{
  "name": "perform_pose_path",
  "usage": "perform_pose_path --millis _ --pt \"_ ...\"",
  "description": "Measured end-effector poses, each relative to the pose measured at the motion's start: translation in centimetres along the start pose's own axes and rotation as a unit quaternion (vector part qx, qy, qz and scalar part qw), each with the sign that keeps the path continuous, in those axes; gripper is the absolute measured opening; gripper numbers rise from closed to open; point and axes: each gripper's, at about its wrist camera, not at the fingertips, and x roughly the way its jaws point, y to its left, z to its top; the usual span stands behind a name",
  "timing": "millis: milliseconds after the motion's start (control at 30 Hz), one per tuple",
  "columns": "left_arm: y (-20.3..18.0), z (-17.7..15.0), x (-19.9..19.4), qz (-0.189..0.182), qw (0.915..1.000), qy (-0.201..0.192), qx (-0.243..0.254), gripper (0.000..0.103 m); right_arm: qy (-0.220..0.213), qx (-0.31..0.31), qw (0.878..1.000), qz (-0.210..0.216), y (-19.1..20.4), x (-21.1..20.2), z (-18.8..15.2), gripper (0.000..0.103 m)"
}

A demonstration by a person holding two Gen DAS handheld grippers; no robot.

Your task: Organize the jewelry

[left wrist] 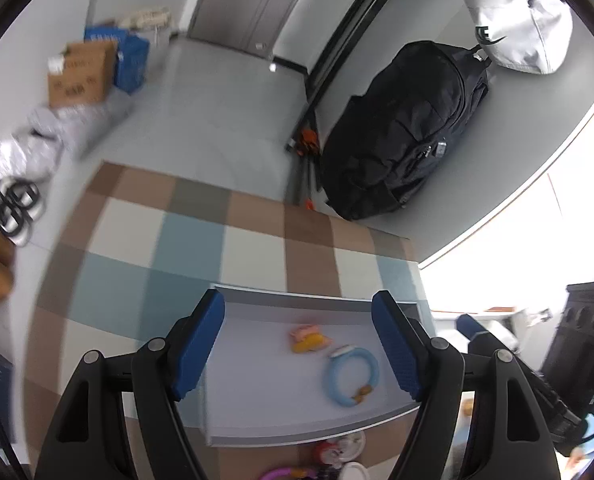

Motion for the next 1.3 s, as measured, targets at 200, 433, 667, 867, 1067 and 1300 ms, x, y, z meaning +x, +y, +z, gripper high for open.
perform_pose_path --millis 200,433,667,867,1067,1300 --pt "-0.9 -0.7 -1.1 0.039 0.9986 -0.018 0.031 0.072 -0.015 -0.029 0.999 -0.026 1.1 -1.3 -0.7 0.103" --pt "-1.2 -2.1 -2.5 0.049 0.9971 -0.025 0.052 0.073 -0.028 -0.055 0.997 -0.044 2.4 -2.9 -1.7 0.103" --pt "-1.2 -3.7 -3.7 0.054 0.9961 -0.026 0.065 0.075 -0.033 -0.075 0.995 -0.060 3.5 -4.3 -2.9 0.103" --pt "-0.6 -5.2 -4.4 0.037 0.9968 -0.020 0.068 0.075 -0.024 -0.080 0.994 -0.073 3.7 -5.0 -4.0 0.103" --pt "0.4 -6.5 -4.2 0.007 0.9989 0.014 0.044 0.075 -0.002 -0.082 0.993 -0.082 3.8 -5.2 -5.3 0.103" --pt "1.3 -8.0 -3.9 0.015 0.9984 0.047 0.028 0.075 0.058 -0.102 0.991 -0.071 4.4 -4.3 -7.9 0.103"
